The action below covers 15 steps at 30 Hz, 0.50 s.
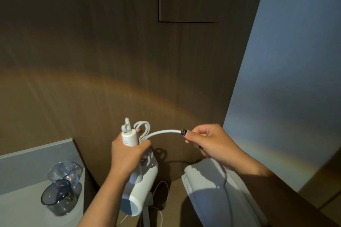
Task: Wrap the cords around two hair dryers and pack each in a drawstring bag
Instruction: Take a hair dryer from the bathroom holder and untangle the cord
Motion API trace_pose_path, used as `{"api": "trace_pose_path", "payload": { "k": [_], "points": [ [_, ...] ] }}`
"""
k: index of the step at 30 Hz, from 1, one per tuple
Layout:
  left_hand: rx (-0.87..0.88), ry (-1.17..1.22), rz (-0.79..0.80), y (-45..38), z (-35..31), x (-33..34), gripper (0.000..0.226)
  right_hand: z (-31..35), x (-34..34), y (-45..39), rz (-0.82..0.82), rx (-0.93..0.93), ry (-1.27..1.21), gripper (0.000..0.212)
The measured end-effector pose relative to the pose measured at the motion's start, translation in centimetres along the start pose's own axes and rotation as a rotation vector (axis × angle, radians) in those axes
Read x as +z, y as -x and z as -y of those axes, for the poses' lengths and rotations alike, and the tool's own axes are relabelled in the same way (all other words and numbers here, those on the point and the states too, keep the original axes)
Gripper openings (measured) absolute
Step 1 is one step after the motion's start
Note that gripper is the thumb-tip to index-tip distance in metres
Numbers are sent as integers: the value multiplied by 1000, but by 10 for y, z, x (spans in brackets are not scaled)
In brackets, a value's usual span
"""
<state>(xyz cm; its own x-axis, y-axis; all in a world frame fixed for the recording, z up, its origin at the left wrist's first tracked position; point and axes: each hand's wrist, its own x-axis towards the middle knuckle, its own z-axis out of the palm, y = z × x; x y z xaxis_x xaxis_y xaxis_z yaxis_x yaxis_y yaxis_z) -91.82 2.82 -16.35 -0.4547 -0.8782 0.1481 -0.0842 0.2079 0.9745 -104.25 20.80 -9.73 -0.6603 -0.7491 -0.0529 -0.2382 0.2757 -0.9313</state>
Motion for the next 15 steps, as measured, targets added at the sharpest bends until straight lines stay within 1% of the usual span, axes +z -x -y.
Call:
{"api": "trace_pose_path", "payload": {
  "k": [2, 3, 5, 7, 11, 13, 15],
  "points": [
    [-34, 17, 8, -1, 5, -5, 14, -8, -3, -3, -109, -61, 130, 33],
    [-47, 31, 23, 2, 7, -7, 13, -14, -5, -4, -141, -68, 140, 34],
    [-87, 91, 53, 6, 11, -11, 10, -24, -10, -6, -160, -57, 119, 31],
    [-157, 207, 106, 10, 13, -16, 11, -34, -8, -5, -143, -50, 117, 28],
    [-281, 469, 279, 21, 8, -18, 17, -44, 20, -4, -120, -17, -46, 28],
    [-322, 542, 336, 26, 3, -16, 22, -43, 35, -5, -110, 8, -130, 28],
    [-337, 587, 390, 31, -1, -11, 20, -39, 48, -7, -103, -3, -181, 27]
  ]
}}
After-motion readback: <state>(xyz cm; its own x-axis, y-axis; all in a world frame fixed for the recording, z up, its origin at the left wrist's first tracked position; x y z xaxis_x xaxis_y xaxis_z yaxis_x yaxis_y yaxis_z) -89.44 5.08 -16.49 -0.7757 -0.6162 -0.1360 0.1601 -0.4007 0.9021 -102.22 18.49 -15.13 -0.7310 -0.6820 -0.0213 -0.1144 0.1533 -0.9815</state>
